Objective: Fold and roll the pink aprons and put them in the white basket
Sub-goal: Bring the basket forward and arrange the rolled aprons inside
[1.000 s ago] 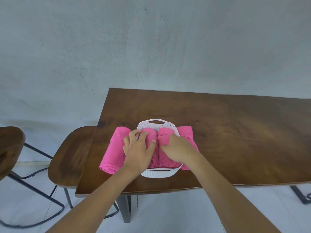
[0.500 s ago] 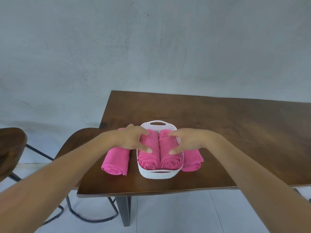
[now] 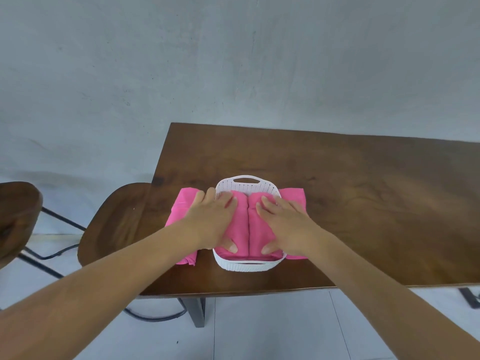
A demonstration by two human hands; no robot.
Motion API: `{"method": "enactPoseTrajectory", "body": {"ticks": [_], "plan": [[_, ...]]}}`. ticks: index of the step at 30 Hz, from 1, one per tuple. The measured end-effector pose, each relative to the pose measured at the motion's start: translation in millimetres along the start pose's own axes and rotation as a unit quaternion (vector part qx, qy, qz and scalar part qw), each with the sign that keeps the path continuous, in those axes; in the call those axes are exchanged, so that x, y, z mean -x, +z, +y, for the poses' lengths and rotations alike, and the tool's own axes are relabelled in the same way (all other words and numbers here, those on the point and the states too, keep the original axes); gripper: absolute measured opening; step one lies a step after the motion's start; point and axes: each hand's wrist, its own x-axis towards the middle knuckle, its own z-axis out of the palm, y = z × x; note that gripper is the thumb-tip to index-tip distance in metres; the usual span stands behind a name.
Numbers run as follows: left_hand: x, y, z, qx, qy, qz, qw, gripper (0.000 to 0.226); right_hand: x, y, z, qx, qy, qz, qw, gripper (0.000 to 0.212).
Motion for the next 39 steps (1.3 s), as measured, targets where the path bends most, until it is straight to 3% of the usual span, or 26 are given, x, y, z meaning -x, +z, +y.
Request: {"method": "enactPoseTrajectory", "body": {"ticks": [5, 8, 12, 18, 20, 22, 25, 28, 30, 34, 39], "plan": [[5.9, -2.2, 2.2, -0.034, -0.003, 0.029, 0.999, 0.109, 1.8, 8.8, 2.3, -0.016, -0.007, 0.035, 0.999, 0.107], [13.3, -6.8, 0.9, -0.007, 0.054, 0.086, 0.995, 0.078, 10.9, 9.3, 3.0, -0.039, -0.009, 0.065, 0.997, 0.098], [23.3, 2.2, -4.9, 0.103, 0.065, 0.058, 0.991, 0.062, 26.5, 17.4, 3.2, -0.071, -0.014, 0.115, 0.991, 0.075], [24.2, 1.3, -4.1, 0.057, 0.079, 0.048, 0.994, 0.059, 26.8, 28.1, 9.7, -0.176, -0.009, 0.158, 0.972, 0.056], [27.5, 10.3, -10.3, 0.142, 0.082, 0.092, 0.982, 0.057, 26.5, 30.7, 18.3, -0.225, 0.026, 0.227, 0.947, 0.048], [34.4, 24.2, -19.0, 0.265, 0.058, 0.195, 0.942, 0.055, 27.9, 34.2, 27.9, -0.257, 0.085, 0.282, 0.921, 0.045], [39.8, 43.6, -35.4, 0.325, -0.064, 0.272, 0.903, 0.053, 29.7, 41.9, 34.1, -0.284, 0.154, 0.266, 0.908, 0.042], [37.5, 57.1, -47.3, 0.32, -0.177, 0.207, 0.907, 0.064, 29.9, 52.2, 34.2, -0.28, 0.172, 0.233, 0.915, 0.051], [34.4, 62.4, -53.3, 0.371, -0.21, 0.147, 0.893, 0.077, 28.7, 55.7, 36.4, -0.269, 0.183, 0.231, 0.917, 0.053], [27.4, 64.4, -64.4, 0.532, -0.27, 0.063, 0.8, 0.103, 28.4, 57.8, 40.7, -0.256, 0.208, 0.226, 0.916, 0.058], [18.0, 68.3, -66.7, 0.529, -0.323, 0.01, 0.785, 0.091, 23.9, 50.8, 39.3, -0.22, 0.263, 0.181, 0.922, 0.074]]}}
